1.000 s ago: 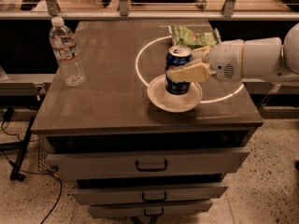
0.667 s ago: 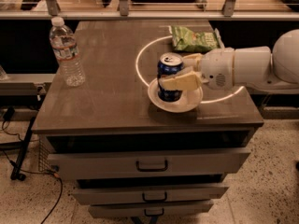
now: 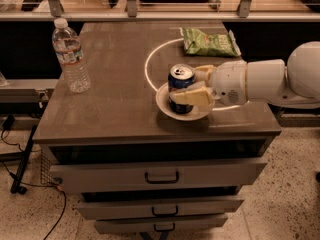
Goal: Place pepsi can into paper bowl
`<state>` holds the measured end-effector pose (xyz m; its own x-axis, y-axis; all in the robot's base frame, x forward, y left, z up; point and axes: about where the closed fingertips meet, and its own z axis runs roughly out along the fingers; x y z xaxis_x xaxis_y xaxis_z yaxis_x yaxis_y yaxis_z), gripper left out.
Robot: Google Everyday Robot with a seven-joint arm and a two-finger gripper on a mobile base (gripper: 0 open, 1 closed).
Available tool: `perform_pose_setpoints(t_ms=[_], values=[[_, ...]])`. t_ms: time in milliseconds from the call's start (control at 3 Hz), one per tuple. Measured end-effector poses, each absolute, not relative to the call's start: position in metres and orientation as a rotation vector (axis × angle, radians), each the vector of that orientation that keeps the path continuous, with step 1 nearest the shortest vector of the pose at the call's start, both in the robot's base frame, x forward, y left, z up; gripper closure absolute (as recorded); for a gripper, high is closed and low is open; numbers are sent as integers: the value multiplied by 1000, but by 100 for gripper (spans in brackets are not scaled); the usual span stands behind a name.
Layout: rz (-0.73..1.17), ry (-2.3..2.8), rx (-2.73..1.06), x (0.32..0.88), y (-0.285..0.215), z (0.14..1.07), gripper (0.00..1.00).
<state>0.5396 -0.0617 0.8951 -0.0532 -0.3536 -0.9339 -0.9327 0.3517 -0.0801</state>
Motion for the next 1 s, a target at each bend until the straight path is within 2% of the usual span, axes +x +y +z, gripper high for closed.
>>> perform_pose_setpoints(t_ms=[333,1000], values=[[681,1609,-1199,545,-70,894,1],[556,1671,-1037,565,-141,912,0]])
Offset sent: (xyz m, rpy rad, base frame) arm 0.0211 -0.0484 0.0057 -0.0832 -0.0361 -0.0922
